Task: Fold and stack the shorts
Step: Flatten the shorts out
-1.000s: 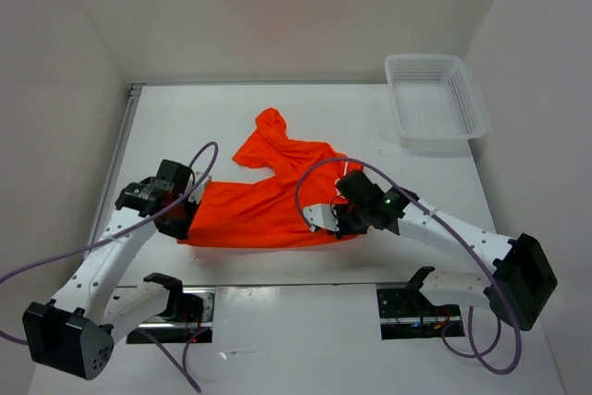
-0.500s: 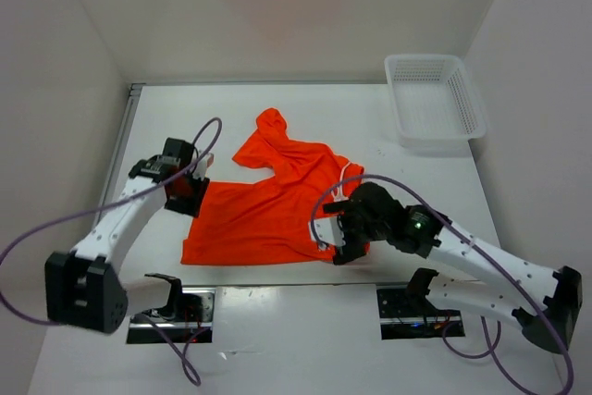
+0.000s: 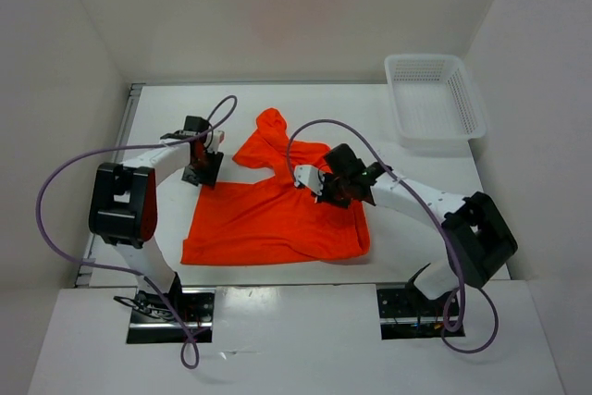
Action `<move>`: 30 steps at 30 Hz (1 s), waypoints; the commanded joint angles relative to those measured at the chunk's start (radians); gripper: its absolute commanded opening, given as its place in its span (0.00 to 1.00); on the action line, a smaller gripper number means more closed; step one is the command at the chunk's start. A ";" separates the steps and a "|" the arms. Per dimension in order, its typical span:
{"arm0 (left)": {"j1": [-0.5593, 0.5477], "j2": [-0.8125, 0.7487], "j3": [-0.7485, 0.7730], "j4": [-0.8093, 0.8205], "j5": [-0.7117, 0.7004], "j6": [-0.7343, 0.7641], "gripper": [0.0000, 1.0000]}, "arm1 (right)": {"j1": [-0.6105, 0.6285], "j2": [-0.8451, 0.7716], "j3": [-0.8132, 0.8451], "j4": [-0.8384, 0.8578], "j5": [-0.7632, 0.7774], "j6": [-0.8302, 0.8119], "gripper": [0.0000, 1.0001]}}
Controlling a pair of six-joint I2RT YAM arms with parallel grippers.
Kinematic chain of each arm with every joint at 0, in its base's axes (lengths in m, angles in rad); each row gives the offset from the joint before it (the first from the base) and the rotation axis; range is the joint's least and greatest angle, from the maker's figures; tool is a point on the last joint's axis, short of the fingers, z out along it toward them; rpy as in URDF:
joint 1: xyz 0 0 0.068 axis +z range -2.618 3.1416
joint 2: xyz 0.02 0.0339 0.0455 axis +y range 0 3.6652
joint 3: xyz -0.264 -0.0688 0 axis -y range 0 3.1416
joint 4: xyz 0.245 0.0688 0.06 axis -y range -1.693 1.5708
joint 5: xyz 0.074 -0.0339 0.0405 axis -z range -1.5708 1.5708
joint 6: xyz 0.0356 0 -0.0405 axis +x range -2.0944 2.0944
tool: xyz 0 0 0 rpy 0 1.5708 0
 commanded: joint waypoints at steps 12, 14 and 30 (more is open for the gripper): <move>-0.003 0.131 0.036 0.019 0.084 0.003 0.05 | 0.004 0.222 0.023 0.151 0.104 -0.045 0.00; 0.016 0.143 0.050 0.042 0.058 0.003 0.00 | -0.005 0.239 0.012 0.202 0.131 -0.045 0.00; 0.112 0.134 0.274 0.078 0.000 0.003 0.51 | -0.099 0.376 0.337 0.379 0.299 0.087 0.12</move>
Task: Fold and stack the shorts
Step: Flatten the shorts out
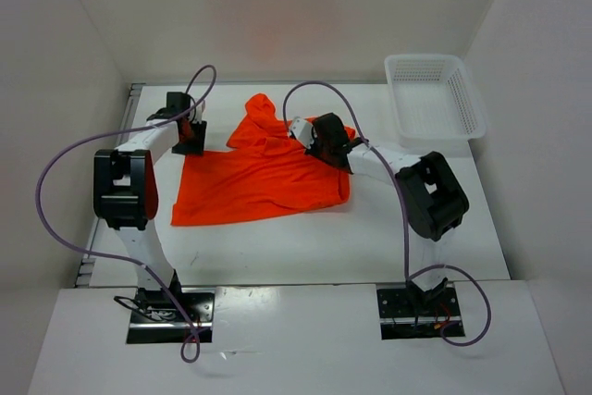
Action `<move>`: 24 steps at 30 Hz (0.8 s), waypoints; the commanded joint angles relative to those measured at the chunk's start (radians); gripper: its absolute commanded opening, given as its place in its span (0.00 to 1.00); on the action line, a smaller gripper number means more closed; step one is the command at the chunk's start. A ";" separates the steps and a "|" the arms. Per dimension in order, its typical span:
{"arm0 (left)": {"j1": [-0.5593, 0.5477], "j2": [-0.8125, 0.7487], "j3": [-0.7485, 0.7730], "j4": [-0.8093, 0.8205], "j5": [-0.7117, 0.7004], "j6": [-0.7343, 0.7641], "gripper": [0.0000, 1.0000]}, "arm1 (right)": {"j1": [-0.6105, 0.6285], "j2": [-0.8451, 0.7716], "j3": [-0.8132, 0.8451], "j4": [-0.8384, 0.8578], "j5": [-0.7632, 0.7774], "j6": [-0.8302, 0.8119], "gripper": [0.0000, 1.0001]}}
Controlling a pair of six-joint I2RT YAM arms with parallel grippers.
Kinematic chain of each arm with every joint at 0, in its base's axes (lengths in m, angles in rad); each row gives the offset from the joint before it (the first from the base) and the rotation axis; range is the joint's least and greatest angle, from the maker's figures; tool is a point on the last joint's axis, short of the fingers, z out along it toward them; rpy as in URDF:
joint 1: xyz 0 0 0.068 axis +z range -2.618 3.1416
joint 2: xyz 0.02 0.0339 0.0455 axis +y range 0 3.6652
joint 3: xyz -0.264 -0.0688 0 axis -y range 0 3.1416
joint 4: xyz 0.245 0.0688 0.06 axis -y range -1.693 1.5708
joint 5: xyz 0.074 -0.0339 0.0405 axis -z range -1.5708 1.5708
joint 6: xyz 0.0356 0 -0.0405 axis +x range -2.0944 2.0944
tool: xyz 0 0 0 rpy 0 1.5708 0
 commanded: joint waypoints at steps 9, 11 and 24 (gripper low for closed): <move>0.006 -0.372 -0.143 -0.322 0.149 -0.001 0.58 | 0.029 -0.324 -0.014 -0.335 -0.328 -0.018 0.51; 0.006 -0.418 -0.252 -0.411 0.149 -0.001 0.58 | 0.077 -0.369 -0.105 -0.383 -0.328 -0.083 0.64; 0.024 -0.352 -0.441 -0.289 0.013 -0.001 0.60 | 0.107 -0.358 -0.268 -0.380 -0.270 -0.162 0.56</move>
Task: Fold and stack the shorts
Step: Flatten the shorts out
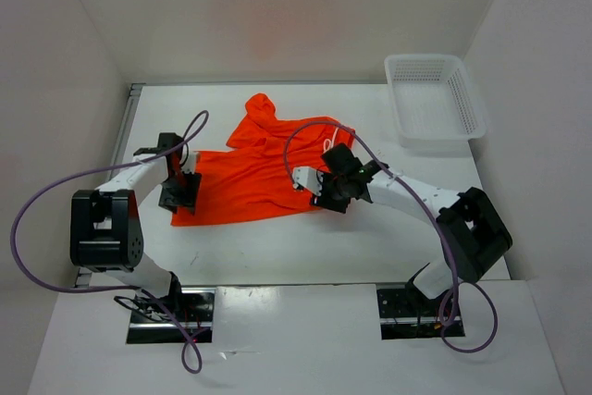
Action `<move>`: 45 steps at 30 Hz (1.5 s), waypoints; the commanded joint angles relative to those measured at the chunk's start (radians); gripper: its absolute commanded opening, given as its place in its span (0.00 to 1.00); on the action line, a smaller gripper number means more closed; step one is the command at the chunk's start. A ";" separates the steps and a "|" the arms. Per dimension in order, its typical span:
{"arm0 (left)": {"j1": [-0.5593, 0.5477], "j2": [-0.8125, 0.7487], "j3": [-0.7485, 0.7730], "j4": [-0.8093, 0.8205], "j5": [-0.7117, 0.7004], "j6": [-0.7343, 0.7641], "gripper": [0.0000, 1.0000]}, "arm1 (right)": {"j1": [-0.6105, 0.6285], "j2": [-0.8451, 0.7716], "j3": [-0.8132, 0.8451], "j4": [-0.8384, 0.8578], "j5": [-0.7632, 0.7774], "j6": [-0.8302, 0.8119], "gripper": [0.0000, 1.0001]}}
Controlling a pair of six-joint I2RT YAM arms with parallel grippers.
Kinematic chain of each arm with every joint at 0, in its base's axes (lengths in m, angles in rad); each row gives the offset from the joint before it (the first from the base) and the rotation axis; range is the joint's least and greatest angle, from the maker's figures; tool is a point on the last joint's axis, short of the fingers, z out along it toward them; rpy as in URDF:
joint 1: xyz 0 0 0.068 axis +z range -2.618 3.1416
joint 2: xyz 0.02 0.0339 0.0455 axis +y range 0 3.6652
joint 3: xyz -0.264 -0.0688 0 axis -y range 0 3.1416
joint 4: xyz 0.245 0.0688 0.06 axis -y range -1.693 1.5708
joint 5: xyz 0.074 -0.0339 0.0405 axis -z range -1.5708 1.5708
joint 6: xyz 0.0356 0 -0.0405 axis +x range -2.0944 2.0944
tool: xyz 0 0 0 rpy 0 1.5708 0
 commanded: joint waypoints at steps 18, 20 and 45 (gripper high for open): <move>0.009 -0.065 -0.046 -0.088 -0.100 0.003 0.01 | 0.005 -0.094 -0.120 -0.017 0.169 -0.148 0.00; 0.009 -0.132 -0.022 -0.128 -0.086 0.003 0.01 | 0.005 -0.169 -0.132 -0.035 0.129 -0.173 0.00; 0.029 -0.012 0.129 0.138 0.006 0.003 0.49 | 0.025 -0.233 -0.007 0.018 -0.127 -0.032 0.30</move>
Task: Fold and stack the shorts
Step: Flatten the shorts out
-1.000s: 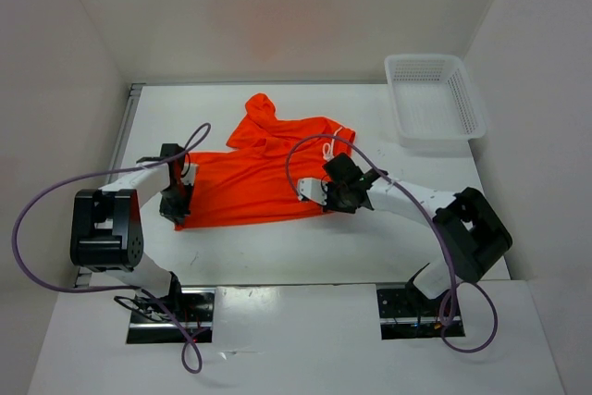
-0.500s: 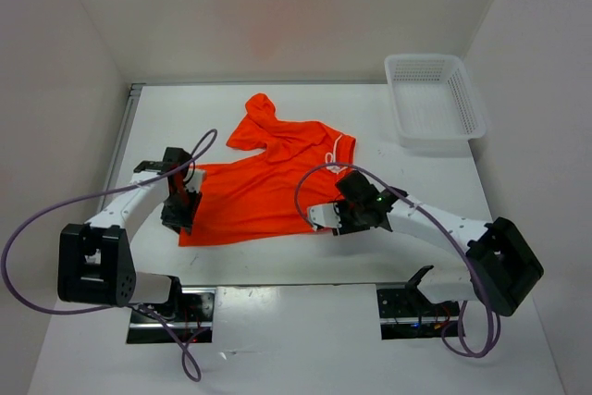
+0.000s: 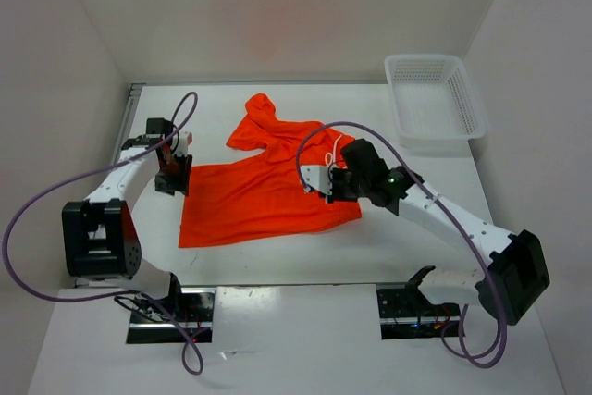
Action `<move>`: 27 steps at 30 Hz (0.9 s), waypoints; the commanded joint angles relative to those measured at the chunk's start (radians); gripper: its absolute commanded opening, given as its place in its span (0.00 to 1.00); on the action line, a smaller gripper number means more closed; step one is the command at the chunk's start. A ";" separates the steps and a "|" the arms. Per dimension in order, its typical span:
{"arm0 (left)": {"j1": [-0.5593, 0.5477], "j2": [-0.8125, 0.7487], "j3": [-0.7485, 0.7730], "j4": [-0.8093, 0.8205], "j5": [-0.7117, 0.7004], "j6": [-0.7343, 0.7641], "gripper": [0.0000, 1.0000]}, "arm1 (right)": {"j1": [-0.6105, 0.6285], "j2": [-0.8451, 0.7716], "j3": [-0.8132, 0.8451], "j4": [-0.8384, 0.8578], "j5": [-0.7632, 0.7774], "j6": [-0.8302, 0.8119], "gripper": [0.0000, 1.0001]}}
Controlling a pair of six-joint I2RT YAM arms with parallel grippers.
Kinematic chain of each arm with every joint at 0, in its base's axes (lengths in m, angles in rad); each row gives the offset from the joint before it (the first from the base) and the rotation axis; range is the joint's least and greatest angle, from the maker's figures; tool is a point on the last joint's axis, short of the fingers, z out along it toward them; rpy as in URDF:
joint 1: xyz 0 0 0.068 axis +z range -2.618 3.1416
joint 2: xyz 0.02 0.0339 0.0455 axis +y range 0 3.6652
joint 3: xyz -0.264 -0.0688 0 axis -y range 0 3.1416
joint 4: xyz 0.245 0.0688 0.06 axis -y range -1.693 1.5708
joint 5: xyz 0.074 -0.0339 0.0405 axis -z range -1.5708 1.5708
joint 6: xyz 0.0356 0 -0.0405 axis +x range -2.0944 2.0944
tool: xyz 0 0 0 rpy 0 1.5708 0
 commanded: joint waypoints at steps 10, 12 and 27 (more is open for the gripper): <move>-0.031 0.330 0.173 0.303 -0.041 0.003 0.49 | 0.021 0.405 0.105 0.080 -0.092 0.114 0.00; -0.040 0.364 0.173 0.303 -0.041 0.003 0.49 | 0.021 0.405 0.071 0.061 -0.063 0.064 0.00; -0.031 0.607 0.347 0.321 -0.106 0.003 0.49 | 0.041 0.361 -0.149 0.038 0.256 -0.136 0.00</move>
